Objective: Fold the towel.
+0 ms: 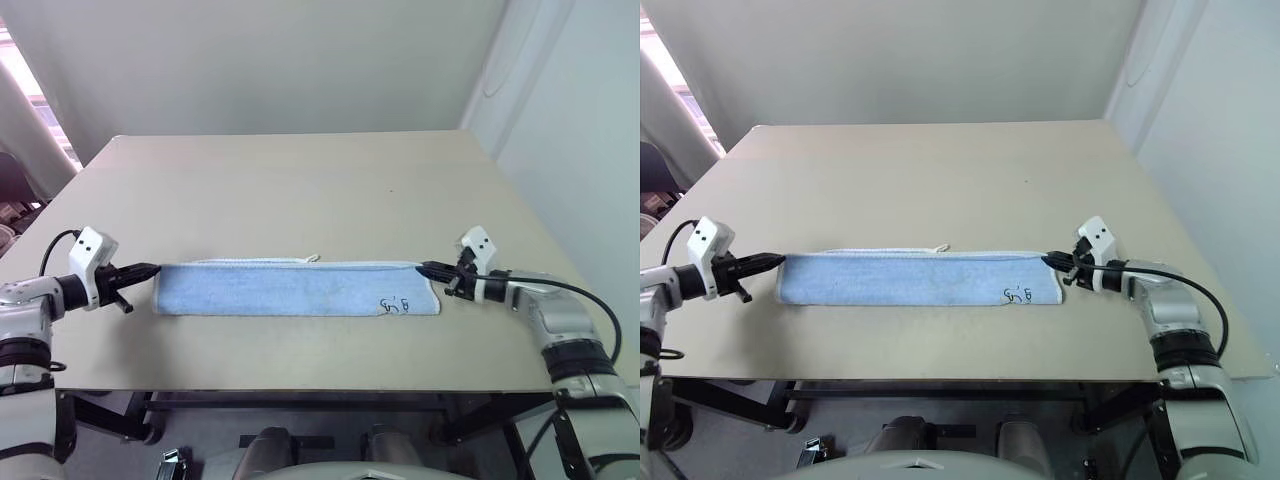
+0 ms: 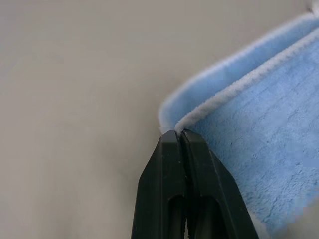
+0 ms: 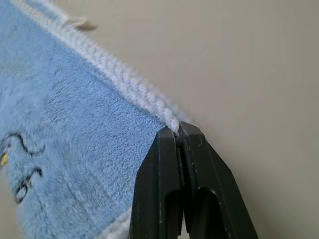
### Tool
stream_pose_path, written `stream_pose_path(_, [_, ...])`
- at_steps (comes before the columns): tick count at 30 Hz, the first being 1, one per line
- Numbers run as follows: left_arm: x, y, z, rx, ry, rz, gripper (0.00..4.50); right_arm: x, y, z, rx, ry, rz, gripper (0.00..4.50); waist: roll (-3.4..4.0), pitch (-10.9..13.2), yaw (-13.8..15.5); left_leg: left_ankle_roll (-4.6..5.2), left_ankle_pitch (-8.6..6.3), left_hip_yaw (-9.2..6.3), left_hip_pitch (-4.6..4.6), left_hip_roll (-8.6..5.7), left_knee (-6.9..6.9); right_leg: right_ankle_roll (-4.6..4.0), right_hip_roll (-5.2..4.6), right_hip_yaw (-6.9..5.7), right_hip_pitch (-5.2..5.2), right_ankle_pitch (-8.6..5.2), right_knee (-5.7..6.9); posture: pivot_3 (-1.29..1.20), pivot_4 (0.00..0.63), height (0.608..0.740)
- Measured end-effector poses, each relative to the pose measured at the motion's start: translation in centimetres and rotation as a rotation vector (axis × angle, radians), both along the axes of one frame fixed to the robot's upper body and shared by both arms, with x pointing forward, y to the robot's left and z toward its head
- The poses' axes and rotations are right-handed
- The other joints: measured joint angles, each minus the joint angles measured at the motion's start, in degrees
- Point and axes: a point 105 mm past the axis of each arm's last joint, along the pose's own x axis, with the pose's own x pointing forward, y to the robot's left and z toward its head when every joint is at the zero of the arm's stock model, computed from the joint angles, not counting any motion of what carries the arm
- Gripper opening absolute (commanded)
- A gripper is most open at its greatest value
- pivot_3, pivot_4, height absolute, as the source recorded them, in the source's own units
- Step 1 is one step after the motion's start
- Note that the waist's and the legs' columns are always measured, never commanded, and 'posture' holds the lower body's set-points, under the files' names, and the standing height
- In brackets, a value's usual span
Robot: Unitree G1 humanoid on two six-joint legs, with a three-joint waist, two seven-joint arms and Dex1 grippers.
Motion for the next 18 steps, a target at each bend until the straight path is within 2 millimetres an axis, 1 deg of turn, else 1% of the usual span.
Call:
stream_pose_path(4, [0.9, -0.8, -1.2, 0.016, 0.025, 0.024, 0.02, 1.1, 0.1, -0.4, -0.010, 0.004, -0.019, 0.00, -0.01, 0.0, -0.1, 0.00, 0.00, -0.01, 0.06, 0.00, -0.05, 0.14, 0.02, 0.02, 0.03, 0.08, 0.00, 0.00, 0.000, 0.731])
stream_pose_path(9, [1.3, -1.6, -2.0, 0.028, 0.035, 0.017, 0.02, 1.6, 0.4, -1.4, -0.013, 0.036, -0.041, 0.00, -0.01, 0.0, -0.2, 0.00, 0.00, -0.01, 0.05, 0.01, -0.09, 0.11, 0.04, 0.05, -0.03, 0.22, 0.03, 0.00, 0.000, 0.731])
stream_pose_path(10, [1.5, -1.6, -2.1, 0.025, 0.033, 0.025, 0.45, 1.7, 0.6, -1.6, -0.007, 0.044, -0.048, 0.00, -0.01, 0.0, -0.2, 0.00, 0.00, -0.01, 0.05, 0.01, -0.08, 0.12, 0.05, 0.05, -0.03, 0.21, 0.06, 0.00, 0.000, 0.731])
stream_pose_path(12, [1.7, -1.7, -2.0, 0.023, 0.025, 0.042, 0.96, 1.9, 0.7, -1.6, -0.005, 0.047, -0.051, 0.00, -0.01, 0.0, -0.2, 0.00, 0.01, -0.01, 0.06, 0.00, -0.06, 0.19, 0.05, 0.06, -0.02, 0.17, 0.08, 0.00, 0.000, 0.731])
stream_pose_path(15, [1.8, -1.4, -2.2, 0.027, 0.021, 0.065, 2.02, 2.0, 0.7, -1.6, -0.004, 0.051, -0.053, 0.00, -0.01, 0.0, -0.2, 0.00, 0.01, -0.01, 0.07, 0.00, -0.05, 0.24, 0.05, 0.07, -0.01, 0.14, 0.09, 0.00, 0.000, 0.731])
stream_pose_path(16, [1.8, -1.4, -2.2, 0.029, 0.021, 0.068, 2.40, 2.0, 0.7, -1.6, -0.004, 0.053, -0.052, 0.46, -0.01, 0.0, -0.2, 0.00, 0.01, -0.01, 0.07, 0.00, -0.05, 0.25, 0.05, 0.07, -0.01, 0.14, 0.09, 0.00, 0.000, 0.731])
stream_pose_path(17, [1.8, -1.4, -2.2, 0.031, 0.021, 0.069, 2.77, 2.0, 0.7, -1.6, -0.003, 0.055, -0.049, 0.67, -0.01, 0.0, -0.2, 0.00, 0.01, -0.01, 0.07, 0.00, -0.05, 0.24, 0.05, 0.07, -0.02, 0.14, 0.09, 0.00, 0.000, 0.731])
stream_pose_path(18, [1.8, -1.4, -2.2, 0.035, 0.016, 0.068, 3.16, 1.9, 0.8, -1.6, 0.000, 0.058, -0.040, 1.03, -0.01, 0.0, -0.2, 0.00, 0.01, -0.01, 0.07, 0.00, -0.06, 0.24, 0.05, 0.07, -0.02, 0.14, 0.09, 0.00, 0.000, 0.731])
